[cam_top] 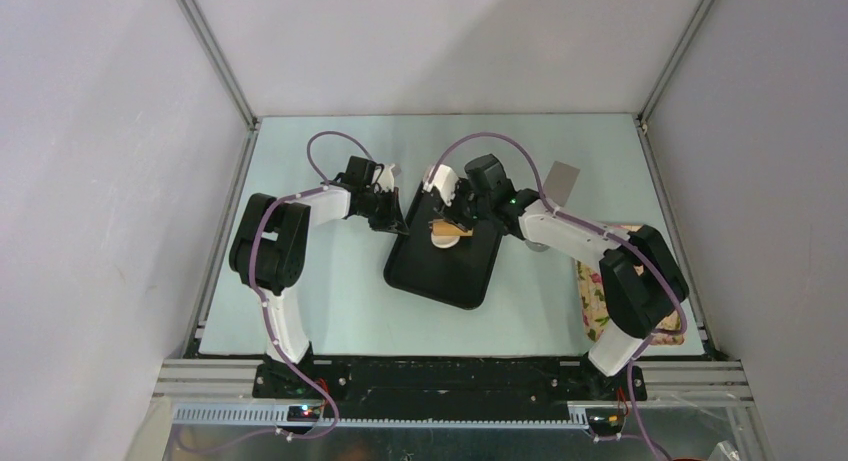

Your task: Roll out the dumpling wrappers from the dough

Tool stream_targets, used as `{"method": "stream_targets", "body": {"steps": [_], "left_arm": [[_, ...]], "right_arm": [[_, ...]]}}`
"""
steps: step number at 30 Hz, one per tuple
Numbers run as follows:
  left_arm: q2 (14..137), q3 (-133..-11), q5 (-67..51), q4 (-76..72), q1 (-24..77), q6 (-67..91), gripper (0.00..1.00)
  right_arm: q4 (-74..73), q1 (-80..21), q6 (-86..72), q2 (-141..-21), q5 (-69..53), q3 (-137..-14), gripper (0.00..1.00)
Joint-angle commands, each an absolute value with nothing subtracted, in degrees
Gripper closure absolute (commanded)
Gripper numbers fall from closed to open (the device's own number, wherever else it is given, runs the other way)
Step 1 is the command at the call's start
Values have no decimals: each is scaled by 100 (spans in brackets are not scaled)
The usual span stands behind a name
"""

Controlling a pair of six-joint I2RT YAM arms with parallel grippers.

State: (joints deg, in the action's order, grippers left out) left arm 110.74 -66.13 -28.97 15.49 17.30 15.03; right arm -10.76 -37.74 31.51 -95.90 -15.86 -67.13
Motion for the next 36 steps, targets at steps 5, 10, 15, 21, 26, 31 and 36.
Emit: {"method": "stream_targets", "body": {"steps": [5, 10, 15, 21, 26, 31, 36], "left_arm": [[11321, -6460, -2786, 2118, 1707, 1428, 100], [11329, -6459, -2788, 2118, 1702, 1433, 100], [11310, -6447, -2772, 2116, 1699, 1433, 100], [11307, -6447, -2777, 2115, 1701, 1430, 100], [11303, -6442, -2772, 2113, 1690, 1433, 100], [11315, -6447, -2801, 2116, 1694, 1433, 100], [11351, -6464, -2840, 2111, 1690, 1432, 100]], "right_arm": [[-1579, -3791, 2871, -9903, -1443, -6866, 100], [-2145, -3831, 2808, -9903, -1572, -6780, 100], [-2459, -3902, 2917, -9710, -1778, -6458, 100], [-2582, -3962, 2931, -9591, -1933, -6165, 100], [-2575, -3971, 2909, -9530, -2074, -6023, 100], [-2647, -3986, 3070, -8854, -2336, -6035, 100], [-2258, -3973, 3247, -7916, -2289, -6289, 100]]}}
